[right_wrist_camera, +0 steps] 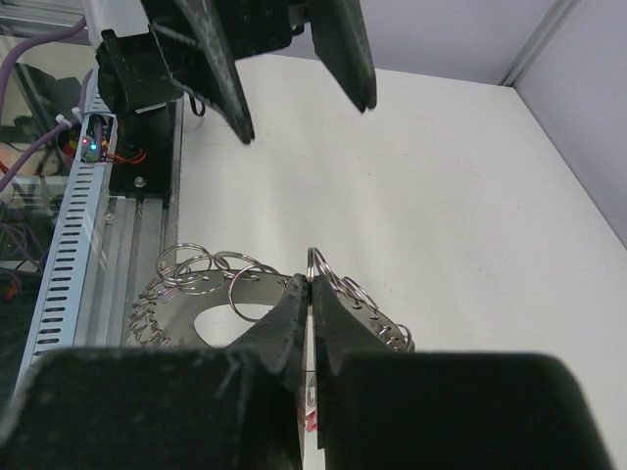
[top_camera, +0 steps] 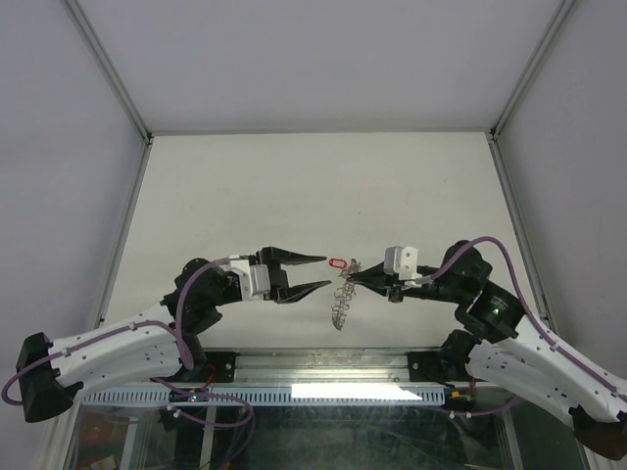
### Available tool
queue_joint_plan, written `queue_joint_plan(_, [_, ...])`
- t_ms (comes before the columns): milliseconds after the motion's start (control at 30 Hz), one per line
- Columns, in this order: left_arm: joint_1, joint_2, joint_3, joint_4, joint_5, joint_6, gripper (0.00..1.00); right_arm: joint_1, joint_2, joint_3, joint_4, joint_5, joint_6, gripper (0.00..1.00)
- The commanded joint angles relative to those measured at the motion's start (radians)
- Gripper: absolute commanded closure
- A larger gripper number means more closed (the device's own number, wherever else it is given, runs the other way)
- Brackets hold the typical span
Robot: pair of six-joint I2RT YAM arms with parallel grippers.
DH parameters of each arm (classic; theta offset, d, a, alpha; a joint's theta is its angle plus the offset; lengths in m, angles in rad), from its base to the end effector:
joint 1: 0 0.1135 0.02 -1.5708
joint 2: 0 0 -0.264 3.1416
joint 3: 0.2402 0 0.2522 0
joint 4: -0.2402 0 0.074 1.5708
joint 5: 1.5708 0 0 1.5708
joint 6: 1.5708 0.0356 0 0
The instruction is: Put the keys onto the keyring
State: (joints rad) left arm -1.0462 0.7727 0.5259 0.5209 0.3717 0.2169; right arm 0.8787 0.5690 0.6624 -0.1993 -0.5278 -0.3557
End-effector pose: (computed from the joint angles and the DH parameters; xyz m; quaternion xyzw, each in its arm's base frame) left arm 0.0821 -0.1678 0.3251 0.4693 0.3920 -0.4177 0.6720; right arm 0.0756 0.1193 0.3272 -0.5577 0.4844 0.3543 0.5735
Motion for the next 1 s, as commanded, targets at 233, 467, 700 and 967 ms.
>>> queue_joint_plan(233, [-0.002,0.061,-0.009,-0.057,0.033,0.014,0.54,0.000,-0.027,0.033,0.115,-0.015,0.024,1.00])
queue_joint_plan(467, [-0.002,0.105,0.008,-0.055,0.022,0.031,0.56,0.000,-0.030,0.033,0.116,-0.038,0.020,1.00])
queue_joint_plan(700, [-0.002,0.138,0.019,-0.008,-0.034,0.029,0.60,0.000,-0.030,0.031,0.111,-0.071,0.013,1.00])
queue_joint_plan(967, [-0.002,0.139,0.024,0.035,-0.075,0.023,0.63,0.000,-0.031,0.031,0.095,-0.097,-0.001,1.00])
